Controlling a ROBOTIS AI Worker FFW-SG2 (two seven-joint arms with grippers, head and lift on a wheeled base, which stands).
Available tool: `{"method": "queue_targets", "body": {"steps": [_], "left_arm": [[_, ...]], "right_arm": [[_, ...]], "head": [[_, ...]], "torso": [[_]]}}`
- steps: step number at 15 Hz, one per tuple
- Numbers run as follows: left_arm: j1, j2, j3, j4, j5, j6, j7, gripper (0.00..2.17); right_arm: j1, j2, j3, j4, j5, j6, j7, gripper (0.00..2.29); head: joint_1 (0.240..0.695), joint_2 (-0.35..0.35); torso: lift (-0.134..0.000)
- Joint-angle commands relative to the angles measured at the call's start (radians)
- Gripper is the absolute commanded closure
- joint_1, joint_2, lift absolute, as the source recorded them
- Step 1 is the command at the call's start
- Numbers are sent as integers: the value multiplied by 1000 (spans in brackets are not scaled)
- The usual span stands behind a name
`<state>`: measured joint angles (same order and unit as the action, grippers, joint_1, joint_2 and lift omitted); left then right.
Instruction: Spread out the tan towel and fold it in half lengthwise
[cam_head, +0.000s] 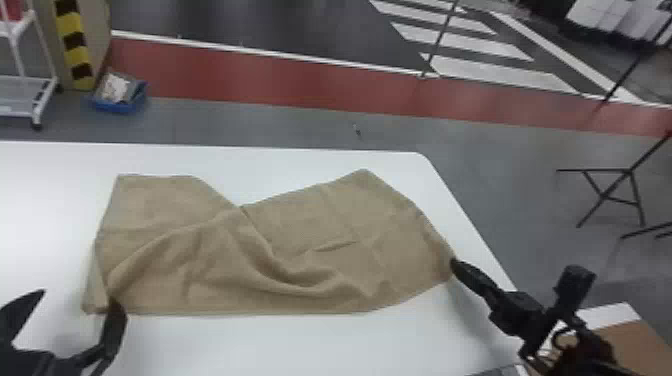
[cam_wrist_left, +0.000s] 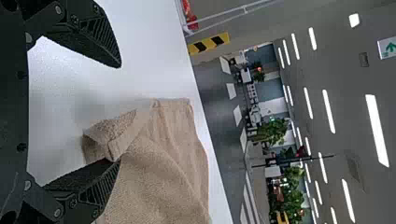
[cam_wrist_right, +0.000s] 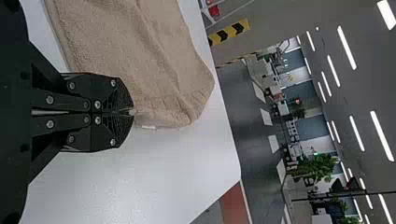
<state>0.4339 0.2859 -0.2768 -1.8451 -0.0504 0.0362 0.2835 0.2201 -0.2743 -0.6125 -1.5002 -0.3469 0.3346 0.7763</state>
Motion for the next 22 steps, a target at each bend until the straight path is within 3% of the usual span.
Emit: {"method": "queue_targets", "body": {"steps": [1, 6, 8, 11, 17, 18, 19, 22], "left_arm": [[5, 1, 10, -8, 1, -6, 0, 218], [9, 1, 13, -6, -2, -34, 0, 417], [12, 2, 15, -9, -2, -34, 0, 707], [19, 2, 18, -14, -2, -34, 0, 1447], [34, 7, 27, -43, 9, 9, -17, 1447], [37, 7, 28, -49, 11, 15, -20, 1514], [39, 6, 28, -63, 15, 21, -20, 1902], [71, 7, 53, -134, 34, 21, -20, 1909]], "right_arm": [[-1, 0, -1, 0, -1, -1, 1, 1328], [-2, -2, -1, 5, -1, -1, 1, 1328], [-4, -2, -1, 6, -1, -1, 1, 1328], [-5, -2, -1, 9, -1, -1, 1, 1328], [-5, 0, 0, 9, -1, -4, 1, 1328], [-7, 0, 0, 9, -1, -4, 1, 1328], [-7, 0, 0, 9, -1, -4, 1, 1328], [-5, 0, -4, -2, -12, 8, 4, 1328]], "head": [[695, -350], [695, -350], [695, -350], [695, -350], [695, -350], [695, -350], [695, -350], [695, -350]], "torso": [[-128], [-128], [-128], [-128], [-128], [-128], [-128], [-128]]}}
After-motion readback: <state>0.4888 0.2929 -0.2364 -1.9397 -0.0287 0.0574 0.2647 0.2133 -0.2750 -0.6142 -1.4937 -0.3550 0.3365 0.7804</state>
